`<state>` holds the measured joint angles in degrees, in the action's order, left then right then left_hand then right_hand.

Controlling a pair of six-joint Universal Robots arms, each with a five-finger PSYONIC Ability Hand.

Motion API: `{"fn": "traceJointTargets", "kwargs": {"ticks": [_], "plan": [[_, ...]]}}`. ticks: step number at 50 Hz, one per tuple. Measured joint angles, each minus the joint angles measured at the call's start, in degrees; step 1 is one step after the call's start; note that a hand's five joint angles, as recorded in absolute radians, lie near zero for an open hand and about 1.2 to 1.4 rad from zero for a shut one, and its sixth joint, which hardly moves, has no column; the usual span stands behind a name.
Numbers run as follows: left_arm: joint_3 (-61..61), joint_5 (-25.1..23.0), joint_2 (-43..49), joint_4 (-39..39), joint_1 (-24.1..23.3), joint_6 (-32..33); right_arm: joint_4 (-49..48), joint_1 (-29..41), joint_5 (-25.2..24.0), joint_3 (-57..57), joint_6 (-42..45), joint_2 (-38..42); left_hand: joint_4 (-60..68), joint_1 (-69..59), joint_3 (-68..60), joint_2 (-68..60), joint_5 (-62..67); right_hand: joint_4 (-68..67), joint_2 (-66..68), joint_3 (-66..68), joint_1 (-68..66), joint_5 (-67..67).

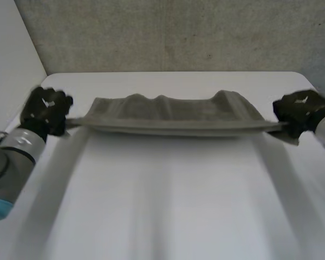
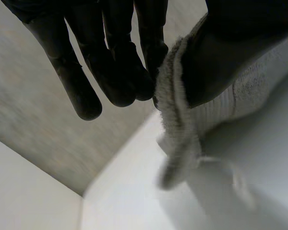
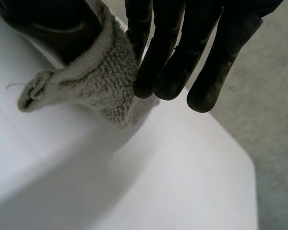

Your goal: Fold the towel.

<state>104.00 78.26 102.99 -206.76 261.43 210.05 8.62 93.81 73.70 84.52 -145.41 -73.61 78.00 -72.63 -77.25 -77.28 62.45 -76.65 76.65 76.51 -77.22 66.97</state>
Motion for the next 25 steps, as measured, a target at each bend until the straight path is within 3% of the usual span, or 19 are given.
{"fn": "traceJointTargets", "kwargs": {"ticks": [8, 13, 17, 25], "plan": [[-1.3, -2.5, -13.5, 5.7, -0.2, -4.6, 10.5, -3.8, -5.5, -6.7, 4.5, -7.6, 0.0, 0.0, 0.0, 0.0, 0.2, 0.0, 0.0, 0.0, -0.1, 0.3], [-2.3, -6.5, -15.6, 9.5, -0.1, -5.0, 13.7, -4.4, -6.1, -10.1, 8.3, -8.1, 0.0, 0.0, 0.0, 0.0, 0.2, 0.0, 0.0, 0.0, -0.1, 0.3], [-3.2, -8.4, -13.4, 10.7, 0.1, -4.8, 14.5, -4.3, -5.7, -12.0, 10.7, -6.1, 0.0, 0.0, 0.0, 0.0, 0.2, 0.0, 0.0, 0.0, -0.1, 0.3], [-10.1, -9.3, 1.4, 11.3, 0.4, -3.8, 14.0, -2.0, -5.5, -18.6, 12.8, 6.0, 0.0, 0.0, 0.0, 0.0, 0.2, 0.0, 0.0, 0.0, -0.1, 0.3]]}}
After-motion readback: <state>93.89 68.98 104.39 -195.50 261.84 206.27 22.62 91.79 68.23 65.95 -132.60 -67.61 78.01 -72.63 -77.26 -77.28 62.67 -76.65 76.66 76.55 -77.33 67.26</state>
